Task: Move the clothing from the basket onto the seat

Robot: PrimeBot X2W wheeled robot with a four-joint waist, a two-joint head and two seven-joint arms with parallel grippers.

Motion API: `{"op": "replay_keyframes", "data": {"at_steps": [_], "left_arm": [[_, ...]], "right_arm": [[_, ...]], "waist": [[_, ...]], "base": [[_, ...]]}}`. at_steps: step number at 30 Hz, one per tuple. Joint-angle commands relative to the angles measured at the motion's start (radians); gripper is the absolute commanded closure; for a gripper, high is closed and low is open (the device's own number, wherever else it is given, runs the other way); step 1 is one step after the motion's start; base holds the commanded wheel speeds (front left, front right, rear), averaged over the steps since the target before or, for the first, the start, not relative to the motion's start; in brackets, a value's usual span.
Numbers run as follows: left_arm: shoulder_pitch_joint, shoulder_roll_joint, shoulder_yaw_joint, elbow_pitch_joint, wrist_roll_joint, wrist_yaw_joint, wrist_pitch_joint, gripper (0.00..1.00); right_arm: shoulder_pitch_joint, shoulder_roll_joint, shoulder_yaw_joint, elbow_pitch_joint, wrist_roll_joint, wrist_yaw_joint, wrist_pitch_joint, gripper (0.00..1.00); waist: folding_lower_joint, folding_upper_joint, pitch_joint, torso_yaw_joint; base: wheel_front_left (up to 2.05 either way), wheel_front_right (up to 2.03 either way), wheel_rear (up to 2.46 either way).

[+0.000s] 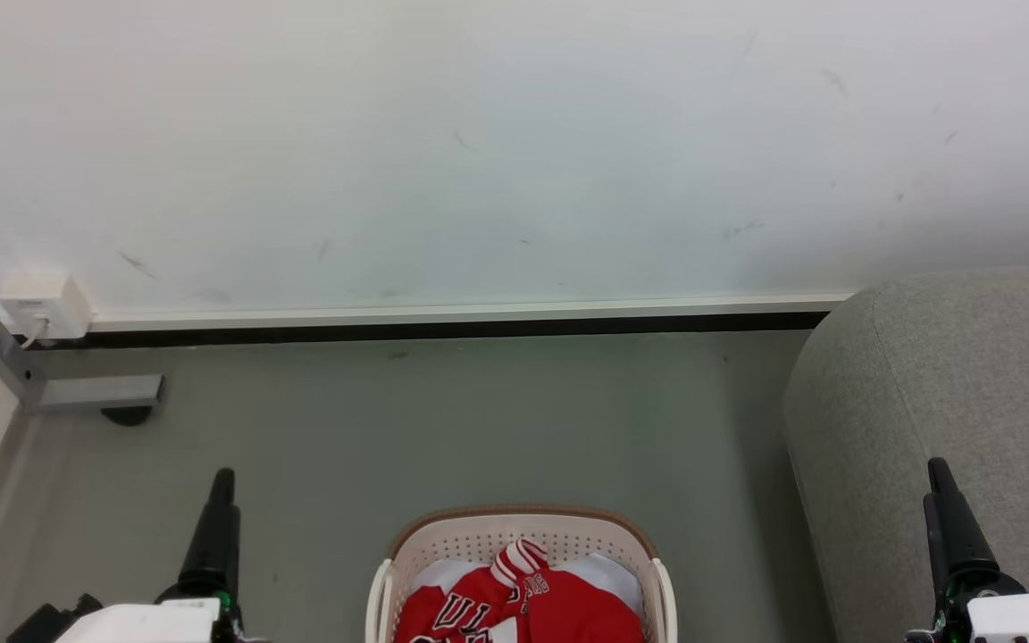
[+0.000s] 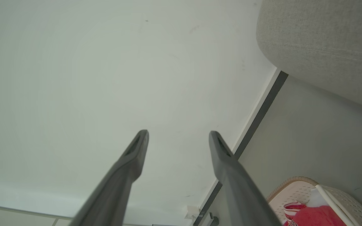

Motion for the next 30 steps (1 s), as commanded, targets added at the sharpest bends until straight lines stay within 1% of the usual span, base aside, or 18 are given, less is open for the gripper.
{"op": "replay_keyframes", "data": {"at_steps": [1, 2, 3, 6, 15, 24, 30], "left_arm": [[-0.028, 0.009, 0.001, -0.028, 0.06, -0.004, -0.018, 0.0], [-0.028, 0.009, 0.001, -0.031, 0.082, -0.004, -0.022, 0.0], [-0.028, 0.009, 0.001, -0.031, 0.082, -0.004, -0.022, 0.0], [-0.029, 0.009, 0.002, -0.041, 0.142, -0.004, -0.034, 0.0], [-0.021, 0.011, -0.015, -0.067, 0.389, 0.0, -0.069, 0.0], [-0.02, 0.012, -0.041, -0.078, 0.593, 0.028, -0.099, 0.0], [-0.02, 0.013, -0.051, -0.079, 0.693, 0.038, -0.119, 0.0]], "right_arm": [[-0.028, -0.013, 0.011, -0.027, -0.043, 0.0, -0.014, 0.0], [-0.028, -0.014, 0.014, -0.03, -0.062, 0.0, -0.018, 0.0], [-0.028, -0.014, 0.014, -0.03, -0.062, 0.0, -0.018, 0.0], [-0.029, -0.017, 0.026, -0.037, -0.118, 0.0, -0.03, 0.0], [-0.032, -0.027, 0.062, -0.05, -0.276, -0.001, -0.064, 0.0], [-0.036, -0.037, 0.083, -0.054, -0.475, -0.001, -0.096, 0.0], [-0.038, -0.04, 0.092, -0.043, -0.624, -0.001, -0.115, 0.0]], "waist": [[0.0, 0.0, 0.0, -0.001], [0.0, 0.0, 0.0, -0.002], [0.0, 0.0, 0.0, -0.002], [0.0, 0.0, 0.0, -0.003], [0.0, 0.0, 0.0, -0.006], [0.0, 0.0, 0.0, -0.009], [0.0, 0.0, 0.001, -0.011]], "base": [[0.0, 0.0, 0.0], [0.0, 0.0, 0.0], [0.0, 0.0, 0.0], [0.0, 0.0, 0.0], [0.0, 0.0, 0.0], [0.0, 0.0, 0.0], [0.0, 0.0, 0.0]]}}
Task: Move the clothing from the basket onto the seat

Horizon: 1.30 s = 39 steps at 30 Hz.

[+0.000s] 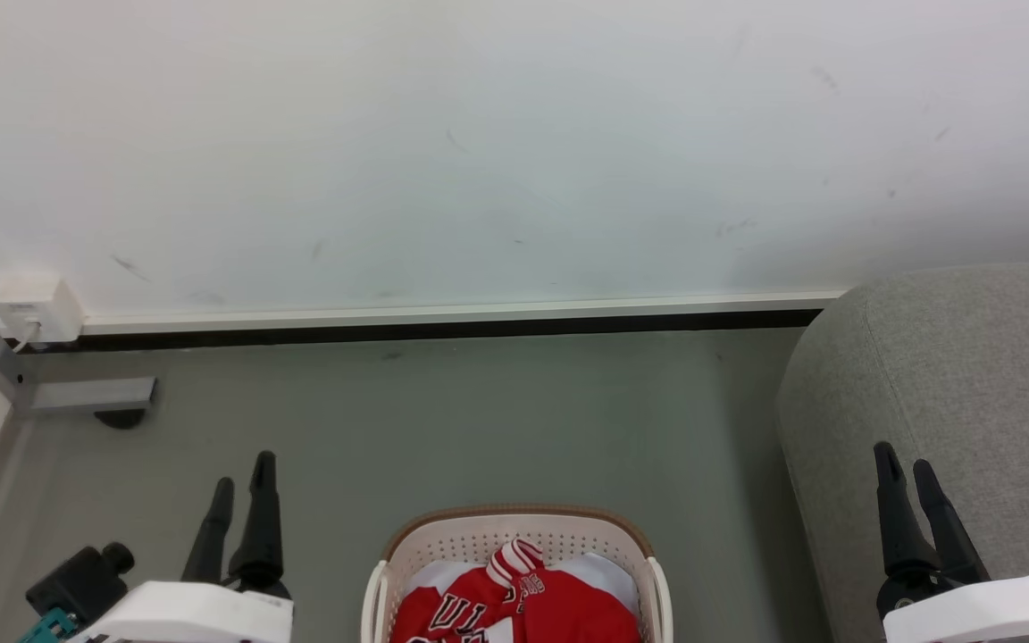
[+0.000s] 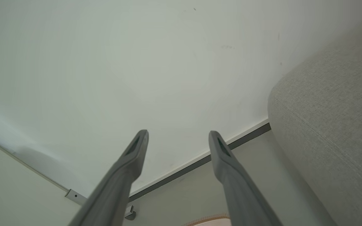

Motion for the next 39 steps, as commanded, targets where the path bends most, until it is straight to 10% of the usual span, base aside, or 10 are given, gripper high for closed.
{"op": "replay_keyframes", "data": {"at_steps": [1, 39], "left_arm": [[-0.018, 0.01, 0.0, -0.013, 0.044, 0.005, -0.01, 0.0], [-0.032, 0.03, -0.044, 0.018, 0.45, 0.046, -0.108, 0.0]], "right_arm": [[-0.025, -0.011, 0.004, -0.005, -0.049, -0.001, -0.009, 0.0], [-0.043, -0.011, 0.069, 0.039, -0.485, -0.001, -0.109, 0.0]], "waist": [[0.0, 0.0, 0.0, 0.0], [0.0, 0.0, 0.014, -0.013]], "base": [[0.0, 0.0, 0.0], [0.0, 0.0, 0.0]]}}
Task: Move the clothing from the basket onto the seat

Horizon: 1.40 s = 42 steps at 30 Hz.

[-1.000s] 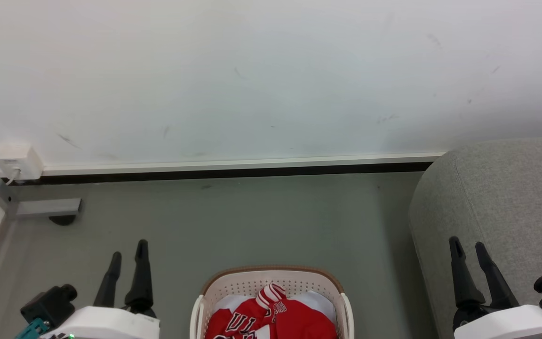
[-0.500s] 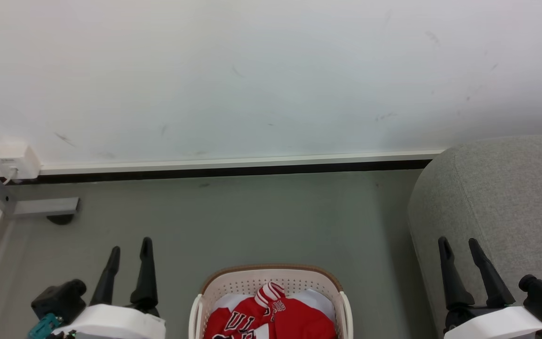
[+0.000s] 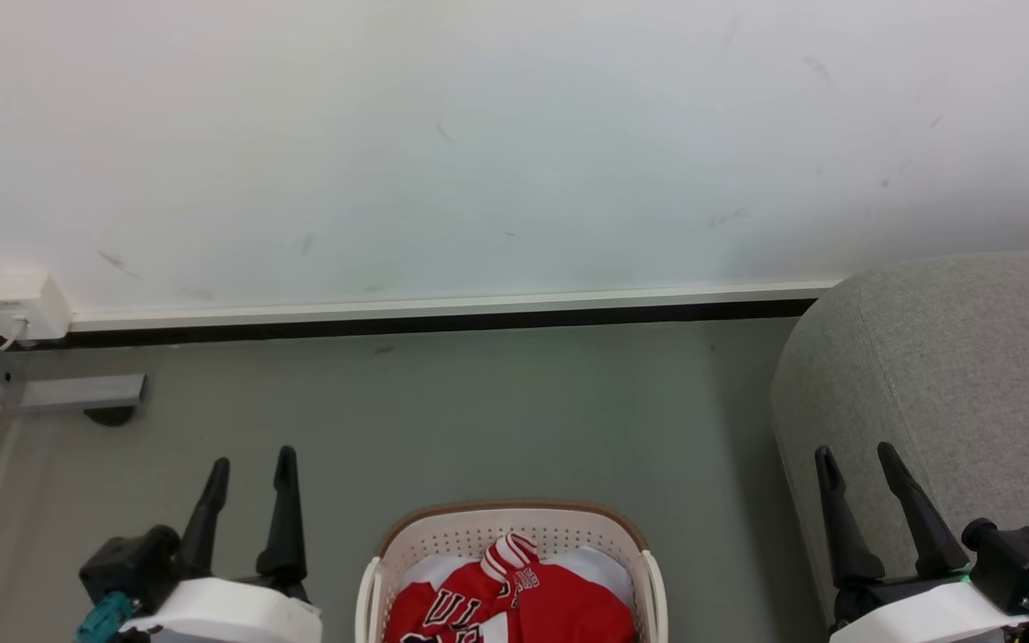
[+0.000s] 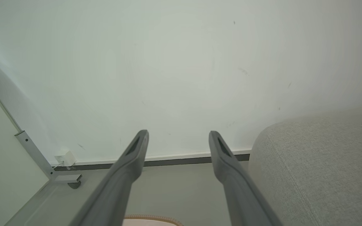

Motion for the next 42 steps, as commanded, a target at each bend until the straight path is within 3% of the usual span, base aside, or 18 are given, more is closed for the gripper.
{"op": "replay_keyframes", "data": {"at_steps": [1, 30, 42], "left_arm": [[-0.016, 0.009, 0.0, -0.004, 0.032, -0.001, -0.007, 0.0], [-0.028, -0.004, 0.015, 0.005, 0.24, -0.019, -0.065, 0.0], [-0.024, -0.006, 0.017, 0.011, 0.256, -0.022, -0.072, 0.0]], "right_arm": [[-0.011, -0.006, 0.003, -0.005, -0.024, -0.001, -0.009, 0.0], [-0.019, -0.003, 0.024, -0.029, -0.2, -0.002, -0.068, 0.0], [-0.018, -0.002, 0.032, -0.028, -0.214, -0.002, -0.075, 0.0]], "waist": [[0.0, -0.0001, 0.0, -0.001], [0.0, -0.0001, 0.007, -0.009], [0.0, -0.0001, 0.008, -0.011]], "base": [[0.0, 0.0, 0.0], [0.0, 0.0, 0.0], [0.0, 0.0, 0.0]]}}
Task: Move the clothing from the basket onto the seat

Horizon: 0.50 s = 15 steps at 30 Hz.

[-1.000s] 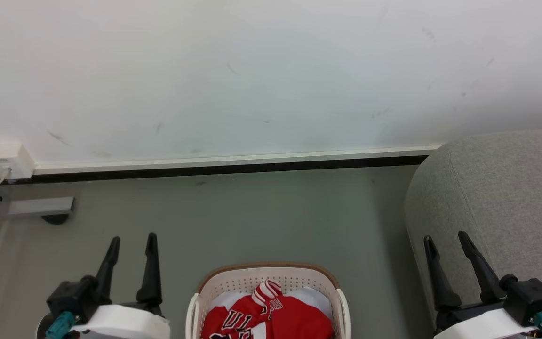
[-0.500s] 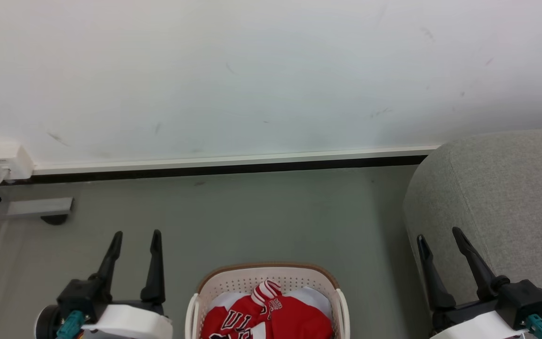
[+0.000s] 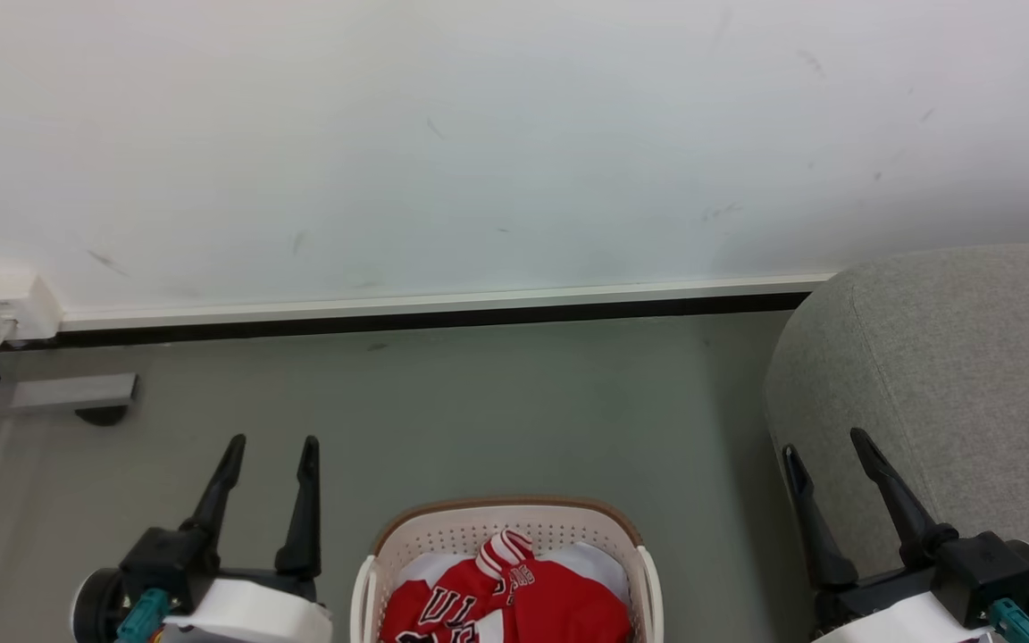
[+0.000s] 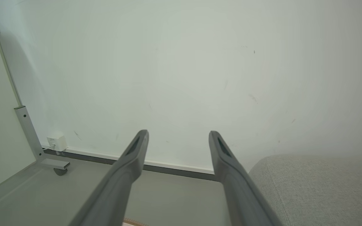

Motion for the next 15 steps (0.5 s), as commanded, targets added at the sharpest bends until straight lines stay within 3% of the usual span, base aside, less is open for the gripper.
{"op": "replay_keyframes", "data": {"at_steps": [1, 15], "left_arm": [[-0.004, 0.003, 0.003, 0.002, 0.002, -0.002, -0.001, 0.0], [-0.004, 0.002, 0.004, 0.001, -0.015, 0.006, -0.001, 0.0]], "right_arm": [[-0.012, -0.003, 0.0, -0.003, 0.001, -0.002, -0.003, 0.0], [-0.017, -0.008, 0.008, 0.002, 0.009, -0.002, -0.003, 0.0]], "waist": [[0.0, 0.0, 0.001, 0.0], [0.0, 0.0, 0.008, -0.006]], "base": [[0.0, 0.0, 0.0], [0.0, 0.0, 0.0]]}}
